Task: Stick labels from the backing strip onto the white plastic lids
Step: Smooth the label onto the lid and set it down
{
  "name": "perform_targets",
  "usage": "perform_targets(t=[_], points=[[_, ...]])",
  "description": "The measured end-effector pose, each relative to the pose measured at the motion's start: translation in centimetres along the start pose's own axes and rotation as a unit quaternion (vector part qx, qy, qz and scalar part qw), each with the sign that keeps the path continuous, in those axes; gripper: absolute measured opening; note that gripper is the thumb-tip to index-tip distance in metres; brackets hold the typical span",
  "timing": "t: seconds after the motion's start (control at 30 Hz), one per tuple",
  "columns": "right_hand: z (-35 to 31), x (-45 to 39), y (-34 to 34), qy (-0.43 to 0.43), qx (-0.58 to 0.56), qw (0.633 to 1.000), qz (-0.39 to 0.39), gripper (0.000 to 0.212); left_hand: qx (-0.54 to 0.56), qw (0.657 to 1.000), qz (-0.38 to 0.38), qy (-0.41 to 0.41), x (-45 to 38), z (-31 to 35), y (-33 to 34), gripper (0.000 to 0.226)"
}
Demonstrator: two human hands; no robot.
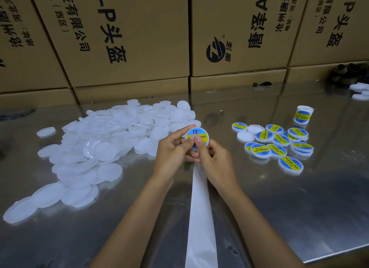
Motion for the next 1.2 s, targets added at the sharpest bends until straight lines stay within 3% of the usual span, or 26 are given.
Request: perform_targets(t=[0.2, 0.5, 0.73, 1.0, 1.2], points=[[-0.1, -0.1, -0.8, -0.027, 0.074, 0.996, 0.033, 0.047, -0.010, 1.000, 0.013, 0.009, 0.2, 0.4, 0.0, 0.018], [0.3, -0.6, -2.2, -0.015, 0.138, 0.986, 0.094, 0.052, -0.070, 0.995, -0.068, 0.004, 0.4, 0.7, 1.7, 0.042], [1.8, -0.8, -1.0, 0.068, -0.063, 0.995, 0.033, 0.066, -0.084, 0.994, -0.072, -0.001, 0.0, 0.0, 1.2, 0.048], [-0.5, -0.1, -0.2, 0.023, -0.033, 0.999, -0.022, 0.054, -0.091, 0.995, 0.017, 0.029, 0.0, 0.8, -0.4, 0.029], [-0.4, -0.2, 0.2, 0.038, -0.019, 0.997, -0.062, 0.044, -0.043, 0.998, 0.036, -0.001, -0.1, 0.2, -0.9, 0.018]])
Point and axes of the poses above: each hand's wrist, its own x-axis away from the middle knuckle, its own y-axis out of the palm, z = x × y, the point moved 9 cm from there along -x, towards the middle knuckle, and after that the axes turned 5 degrees about z, right-handed, at the moved point
